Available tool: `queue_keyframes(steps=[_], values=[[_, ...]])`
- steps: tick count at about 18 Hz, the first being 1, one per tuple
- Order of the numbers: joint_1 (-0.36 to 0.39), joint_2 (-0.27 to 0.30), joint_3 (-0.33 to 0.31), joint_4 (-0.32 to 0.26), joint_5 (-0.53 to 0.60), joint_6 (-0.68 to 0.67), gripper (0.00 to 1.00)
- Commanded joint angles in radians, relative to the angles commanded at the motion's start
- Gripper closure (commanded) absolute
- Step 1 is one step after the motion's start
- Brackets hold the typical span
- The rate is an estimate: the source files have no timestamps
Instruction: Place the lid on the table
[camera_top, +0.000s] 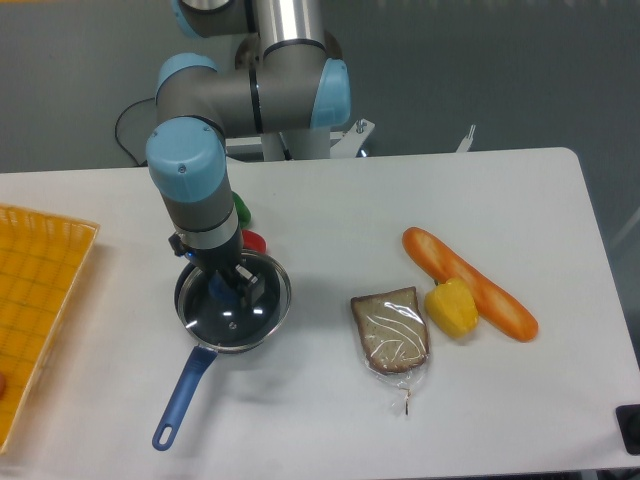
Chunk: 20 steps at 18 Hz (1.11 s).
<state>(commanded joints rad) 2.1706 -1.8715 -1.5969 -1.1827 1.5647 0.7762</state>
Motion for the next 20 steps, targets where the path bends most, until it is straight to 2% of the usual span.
queue_keyframes(steps=[5,16,20], values=[[0.005,0.002,-0.017,0.005,0.000,0.002,0.51],[0.017,0.003,-0.002,0.005,-0.002,0.000,0.51],[0.028,0.000,0.023,0.005,-0.002,-0.044,0.51]])
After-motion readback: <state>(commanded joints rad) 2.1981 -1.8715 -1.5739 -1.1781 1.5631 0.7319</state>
